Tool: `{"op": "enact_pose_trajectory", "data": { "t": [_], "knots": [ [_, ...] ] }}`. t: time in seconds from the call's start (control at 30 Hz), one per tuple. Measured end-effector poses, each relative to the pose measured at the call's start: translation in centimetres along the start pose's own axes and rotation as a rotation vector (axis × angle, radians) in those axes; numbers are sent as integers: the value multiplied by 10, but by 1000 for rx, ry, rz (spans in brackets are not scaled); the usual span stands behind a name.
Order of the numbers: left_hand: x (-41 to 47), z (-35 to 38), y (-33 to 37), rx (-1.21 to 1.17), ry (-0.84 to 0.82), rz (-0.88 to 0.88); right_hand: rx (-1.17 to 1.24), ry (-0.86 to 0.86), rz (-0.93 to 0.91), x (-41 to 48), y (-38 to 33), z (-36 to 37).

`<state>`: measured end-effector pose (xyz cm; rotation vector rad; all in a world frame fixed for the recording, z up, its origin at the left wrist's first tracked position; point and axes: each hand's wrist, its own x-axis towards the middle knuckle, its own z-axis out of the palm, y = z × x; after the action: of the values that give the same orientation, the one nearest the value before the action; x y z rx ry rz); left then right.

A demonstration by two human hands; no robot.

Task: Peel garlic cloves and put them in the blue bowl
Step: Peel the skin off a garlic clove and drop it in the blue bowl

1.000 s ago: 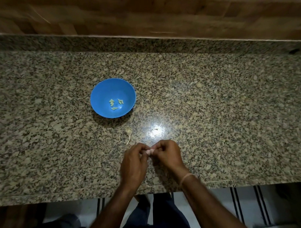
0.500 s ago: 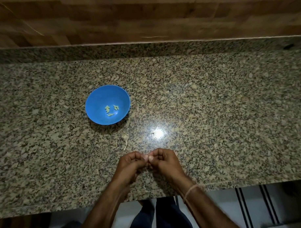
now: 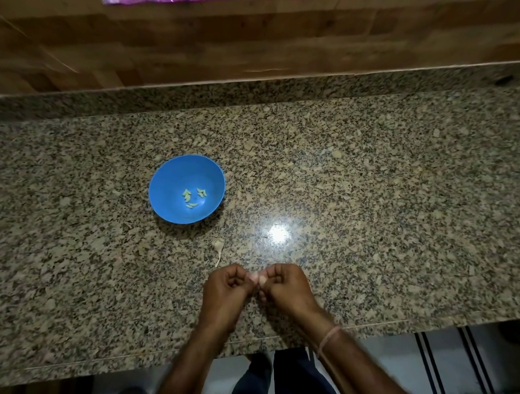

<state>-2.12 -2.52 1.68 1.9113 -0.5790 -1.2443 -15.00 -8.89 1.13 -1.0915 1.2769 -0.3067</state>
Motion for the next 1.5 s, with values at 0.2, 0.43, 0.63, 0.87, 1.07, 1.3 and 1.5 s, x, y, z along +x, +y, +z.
{"op": "enact_pose_trajectory", "data": {
  "t": [0.2, 0.43, 0.63, 0.87, 1.07, 1.3, 1.5],
  "knots": [
    [10, 0, 6, -603, -203, -516, -451, 133, -566, 1, 3, -3],
    [-6, 7, -2, 411, 138, 341, -490, 87, -459, 7, 14, -4],
    [0, 8, -12, 445, 130, 361, -490, 34, -466, 4, 11, -3],
    [5, 10, -12, 369, 87, 283, -432, 26, -391, 5, 3, -7],
    [4, 7, -20, 456, 104, 371, -447, -20, -326, 11, 2, -8],
    [9, 17, -25, 43, 55, 43, -630, 27, -483, 6, 7, -5],
    [0, 11, -18, 477, 155, 469, -172, -115, -97, 6, -6, -11]
  ]
}}
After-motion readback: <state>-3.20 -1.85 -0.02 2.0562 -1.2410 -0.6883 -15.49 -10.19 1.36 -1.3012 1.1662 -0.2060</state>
